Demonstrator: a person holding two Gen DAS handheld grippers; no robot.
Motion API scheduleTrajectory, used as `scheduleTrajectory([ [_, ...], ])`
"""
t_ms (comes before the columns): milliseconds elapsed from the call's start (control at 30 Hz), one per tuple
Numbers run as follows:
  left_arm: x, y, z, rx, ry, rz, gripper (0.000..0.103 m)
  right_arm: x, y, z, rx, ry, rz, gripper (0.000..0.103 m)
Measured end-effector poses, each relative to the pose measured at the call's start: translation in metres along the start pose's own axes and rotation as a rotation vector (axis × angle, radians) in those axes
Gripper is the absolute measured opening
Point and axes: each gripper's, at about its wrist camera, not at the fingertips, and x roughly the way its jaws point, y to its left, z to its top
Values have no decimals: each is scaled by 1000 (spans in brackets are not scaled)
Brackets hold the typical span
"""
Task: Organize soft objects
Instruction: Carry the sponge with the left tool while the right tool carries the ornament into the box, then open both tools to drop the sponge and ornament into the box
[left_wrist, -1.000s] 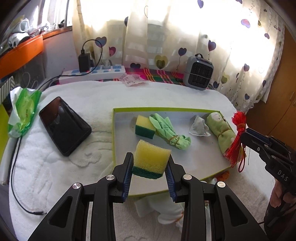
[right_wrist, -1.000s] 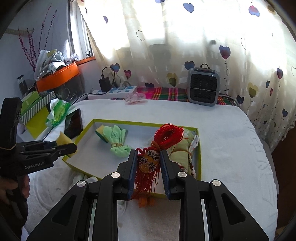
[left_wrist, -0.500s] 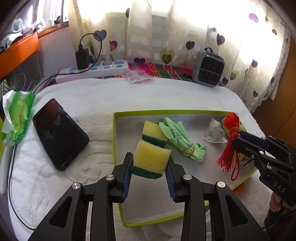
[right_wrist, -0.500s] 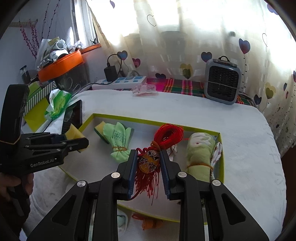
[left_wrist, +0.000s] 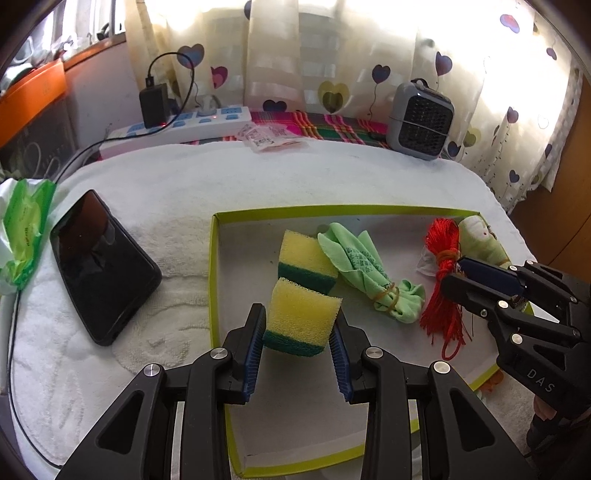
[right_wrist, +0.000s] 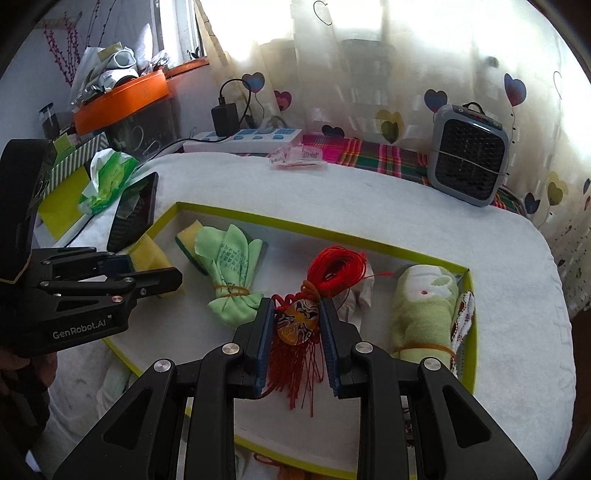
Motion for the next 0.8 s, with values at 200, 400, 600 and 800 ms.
scheduleTrajectory([
  [200, 3, -3, 2, 8, 8, 0, 32, 7, 2, 1, -7, 6, -3, 27],
  [400, 5, -2, 2, 7, 11, -1, 33, 11, 0, 0, -2, 20, -6, 27],
  [600, 4, -4, 2, 10, 8, 4, 38, 11, 0, -1, 1, 20, -21, 28],
  [800, 3, -7, 1, 11, 2, 3, 48, 10, -1, -2, 14, 18, -27, 33],
])
